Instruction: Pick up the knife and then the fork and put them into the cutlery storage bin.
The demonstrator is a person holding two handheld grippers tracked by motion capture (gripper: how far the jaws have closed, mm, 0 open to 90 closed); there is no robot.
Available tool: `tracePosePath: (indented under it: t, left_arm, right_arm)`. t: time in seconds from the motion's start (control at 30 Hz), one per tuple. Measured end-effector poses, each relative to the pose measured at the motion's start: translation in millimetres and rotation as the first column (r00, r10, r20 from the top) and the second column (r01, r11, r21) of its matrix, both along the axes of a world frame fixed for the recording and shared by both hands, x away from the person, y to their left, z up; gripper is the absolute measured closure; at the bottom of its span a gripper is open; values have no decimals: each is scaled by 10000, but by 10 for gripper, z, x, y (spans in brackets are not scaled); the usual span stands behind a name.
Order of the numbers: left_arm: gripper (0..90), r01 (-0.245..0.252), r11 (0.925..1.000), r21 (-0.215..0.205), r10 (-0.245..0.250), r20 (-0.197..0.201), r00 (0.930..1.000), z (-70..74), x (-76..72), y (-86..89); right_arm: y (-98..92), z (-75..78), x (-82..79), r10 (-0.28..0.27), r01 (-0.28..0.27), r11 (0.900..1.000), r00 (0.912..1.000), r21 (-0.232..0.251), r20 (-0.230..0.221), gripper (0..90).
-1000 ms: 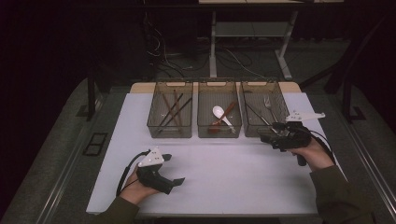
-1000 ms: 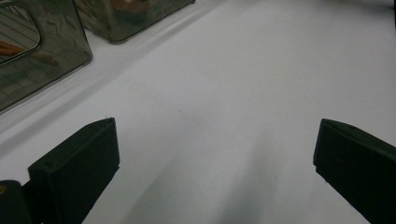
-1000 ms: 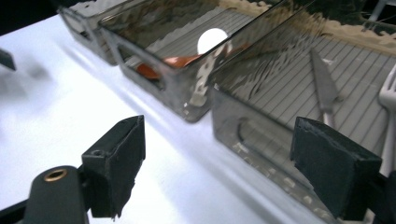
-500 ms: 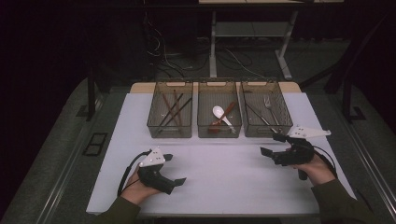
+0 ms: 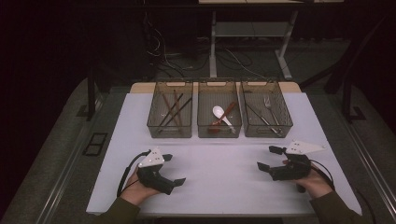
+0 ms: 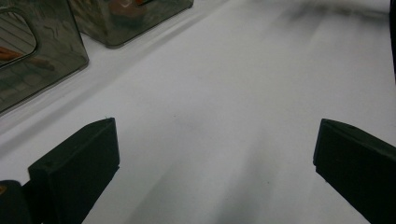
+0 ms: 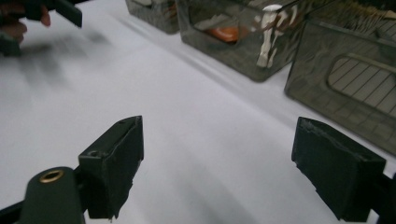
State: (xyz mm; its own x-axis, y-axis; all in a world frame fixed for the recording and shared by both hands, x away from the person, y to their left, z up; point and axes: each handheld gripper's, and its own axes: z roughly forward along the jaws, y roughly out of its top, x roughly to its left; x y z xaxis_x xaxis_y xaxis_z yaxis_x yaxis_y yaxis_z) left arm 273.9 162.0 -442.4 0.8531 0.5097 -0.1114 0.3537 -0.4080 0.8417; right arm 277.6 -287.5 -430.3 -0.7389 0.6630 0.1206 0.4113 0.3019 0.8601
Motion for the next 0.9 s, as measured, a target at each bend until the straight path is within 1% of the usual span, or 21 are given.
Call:
tracePosePath:
  t: [0.13,0.27,0.33,0.63,0.9]
  left_arm:
    - [0,-7,10000,11,7,15,10000,5,-4,5]
    - [0,-12,10000,29,12,8,10000,5,-7,7]
    - [0,-8,10000,17,8,26,10000,5,-9,7]
    - [0,-22,10000,14,22,-18,10000,1,-19,9]
    - [0,1,10000,70,0,-27,10000,2,-23,6]
  right_arm:
    - [24,-79,-65,166,-167,9997,9998,-172,-61,165]
    - [30,-125,-134,273,-274,9995,9996,-132,-64,165]
    - [28,-143,-161,314,-314,9994,9995,-123,23,165]
    - [27,-168,-257,489,-489,9987,9988,-159,13,165]
    - [32,-170,-257,619,-616,9978,9980,-246,104,165]
